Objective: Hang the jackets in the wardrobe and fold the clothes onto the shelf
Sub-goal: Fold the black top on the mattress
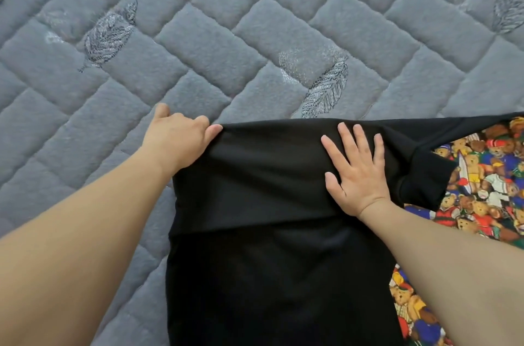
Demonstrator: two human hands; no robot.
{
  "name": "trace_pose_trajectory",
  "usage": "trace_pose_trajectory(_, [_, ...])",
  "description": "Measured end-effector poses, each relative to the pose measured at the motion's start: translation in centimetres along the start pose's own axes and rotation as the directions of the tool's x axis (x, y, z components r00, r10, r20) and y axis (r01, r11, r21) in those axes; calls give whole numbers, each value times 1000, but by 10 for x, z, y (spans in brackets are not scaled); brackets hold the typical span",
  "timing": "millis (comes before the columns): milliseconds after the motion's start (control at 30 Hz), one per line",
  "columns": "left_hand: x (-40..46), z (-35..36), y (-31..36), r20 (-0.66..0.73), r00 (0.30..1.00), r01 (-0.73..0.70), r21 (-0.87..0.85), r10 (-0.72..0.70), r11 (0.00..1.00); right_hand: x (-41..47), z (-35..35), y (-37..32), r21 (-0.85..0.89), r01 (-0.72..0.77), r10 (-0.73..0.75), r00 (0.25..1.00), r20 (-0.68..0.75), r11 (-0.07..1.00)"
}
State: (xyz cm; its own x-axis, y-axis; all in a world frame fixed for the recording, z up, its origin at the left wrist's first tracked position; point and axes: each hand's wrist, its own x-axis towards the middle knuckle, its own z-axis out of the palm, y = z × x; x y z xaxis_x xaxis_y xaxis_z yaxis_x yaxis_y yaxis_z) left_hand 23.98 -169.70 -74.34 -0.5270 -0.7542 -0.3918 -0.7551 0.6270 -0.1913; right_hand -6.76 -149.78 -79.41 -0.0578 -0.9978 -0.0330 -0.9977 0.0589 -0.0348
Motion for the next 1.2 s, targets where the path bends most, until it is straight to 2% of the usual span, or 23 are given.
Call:
trace_pose_trajectory(100, [3,-13,21,-114,992,62,-4,-62,998,1,0,0,1,-1,1,1000,0,1000])
trace_pose_trajectory(167, [2,-18,44,-172,985,-11,-156,-16,988,0,-2,0,5,2,-2,1000,4,1000])
trace_pose_trajectory(233, [2,-16,56,-129,991,-12,-266,-24,964,0,-3,0,9,-3,3,1000,-9,1000])
trace_pose_trajectory(300, [-1,-7,47,-30,995,86,-213,-94,973,1,-1,0,20,7,-6,1000,-10,1000])
trace_pose_trajectory(367, [-2,2,45,-110,970,196,-159,-215,968,2,2,1,13,4,-4,1000,-15,1000])
trace_pose_trajectory(433, [-7,-1,71,-256,900,285,-265,-352,921,2,6,3,10,6,-6,1000,-16,1000])
trace_pose_trajectory(467, [-15,-1,90,-291,880,270,-340,-374,901,2,6,2,11,9,-9,1000,-12,1000])
trace_pose_trajectory(500, [-27,2,110,-281,897,222,-384,-342,896,1,6,2,13,9,-9,1000,-10,1000])
trace_pose_trajectory(567, [-60,19,127,-161,963,140,-386,-216,912,1,4,2,17,6,-6,1000,-14,1000])
trace_pose_trajectory(600, [-74,29,120,-80,980,140,-366,-181,920,1,4,2,23,11,-11,1000,-12,1000])
trace_pose_trajectory(667, [-82,46,99,-45,985,140,-331,-164,933,2,5,2,25,16,-15,1000,-18,1000])
trace_pose_trajectory(733, [-78,49,96,-55,978,175,-320,-203,931,2,6,2,27,20,-19,999,-25,999])
trace_pose_trajectory(833, [-78,42,126,-61,936,298,-387,-347,872,2,5,2,46,24,-23,999,-23,999])
trace_pose_trajectory(1033, [-94,62,122,-112,935,271,-389,-337,881,2,-9,-3,99,25,-23,1000,-19,995])
trace_pose_trajectory(1100, [-92,62,127,-127,937,260,-367,-325,893,-2,-14,8,140,66,-64,998,-19,988])
trace_pose_trajectory(1167, [-93,54,132,-70,920,340,-347,-386,874,-16,-20,32,117,160,-165,986,31,980])
trace_pose_trajectory(1200, [-90,48,140,-16,881,437,-360,-473,824,-27,-24,47,82,196,-201,978,63,977])
